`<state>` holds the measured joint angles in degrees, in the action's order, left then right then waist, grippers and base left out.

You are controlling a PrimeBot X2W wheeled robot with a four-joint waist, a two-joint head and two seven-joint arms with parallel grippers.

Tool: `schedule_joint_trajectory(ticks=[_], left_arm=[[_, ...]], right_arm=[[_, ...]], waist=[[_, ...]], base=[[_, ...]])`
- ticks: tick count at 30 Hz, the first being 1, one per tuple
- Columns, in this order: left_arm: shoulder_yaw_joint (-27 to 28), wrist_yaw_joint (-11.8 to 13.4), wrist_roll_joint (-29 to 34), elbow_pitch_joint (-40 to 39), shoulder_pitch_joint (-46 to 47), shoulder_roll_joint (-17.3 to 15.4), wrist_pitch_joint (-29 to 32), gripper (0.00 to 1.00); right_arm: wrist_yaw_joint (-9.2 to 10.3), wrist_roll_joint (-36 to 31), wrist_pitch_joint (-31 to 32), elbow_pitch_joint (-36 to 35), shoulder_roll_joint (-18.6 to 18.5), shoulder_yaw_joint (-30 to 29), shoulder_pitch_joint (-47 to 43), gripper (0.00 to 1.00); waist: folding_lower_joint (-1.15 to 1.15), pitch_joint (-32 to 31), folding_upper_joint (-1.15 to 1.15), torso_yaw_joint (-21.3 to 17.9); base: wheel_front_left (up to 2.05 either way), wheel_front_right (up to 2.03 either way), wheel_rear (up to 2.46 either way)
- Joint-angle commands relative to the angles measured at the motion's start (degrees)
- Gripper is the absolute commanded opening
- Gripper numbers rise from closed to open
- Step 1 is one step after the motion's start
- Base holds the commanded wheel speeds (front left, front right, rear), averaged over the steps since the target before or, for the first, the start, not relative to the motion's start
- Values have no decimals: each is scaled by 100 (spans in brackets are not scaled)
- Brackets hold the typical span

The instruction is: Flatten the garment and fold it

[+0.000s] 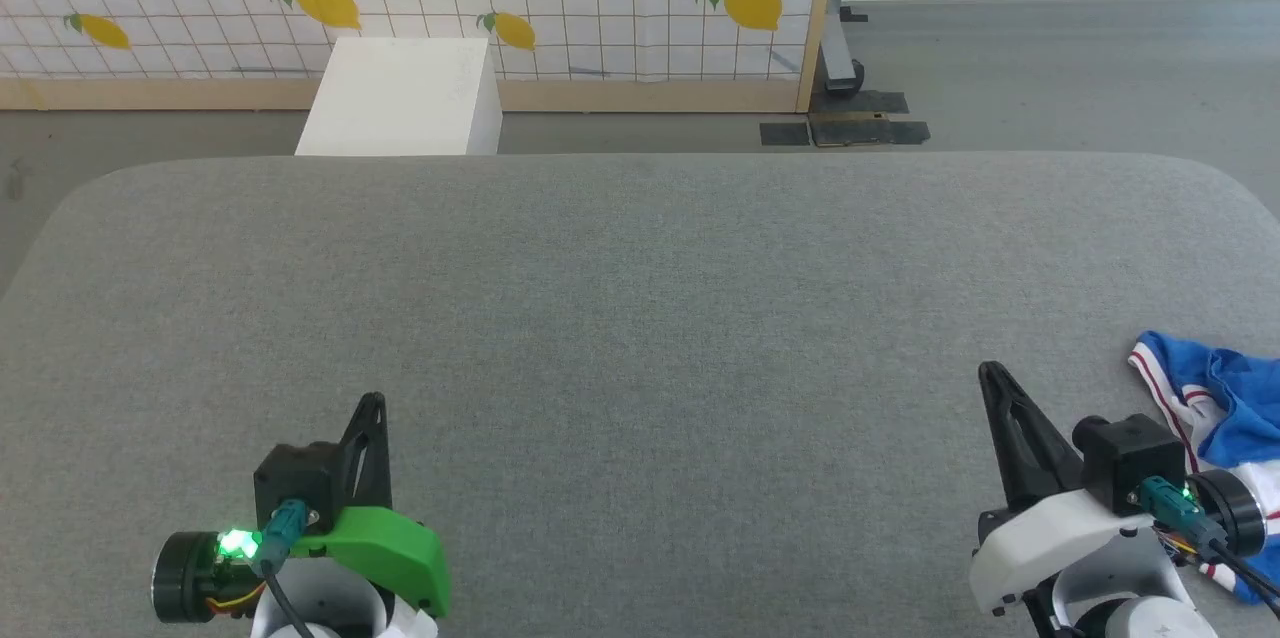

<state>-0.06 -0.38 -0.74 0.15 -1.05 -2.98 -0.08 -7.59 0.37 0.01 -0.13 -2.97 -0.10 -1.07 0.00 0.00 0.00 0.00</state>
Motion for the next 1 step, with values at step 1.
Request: schedule_joint_trajectory(ticks=[1], left_arm=[[6,38,74,-15,105,11,8,0]], right_arm=[[10,-37,-1,13,9,10,107,0]], waist=[[0,0,0,0]], base=[[0,0,0]])
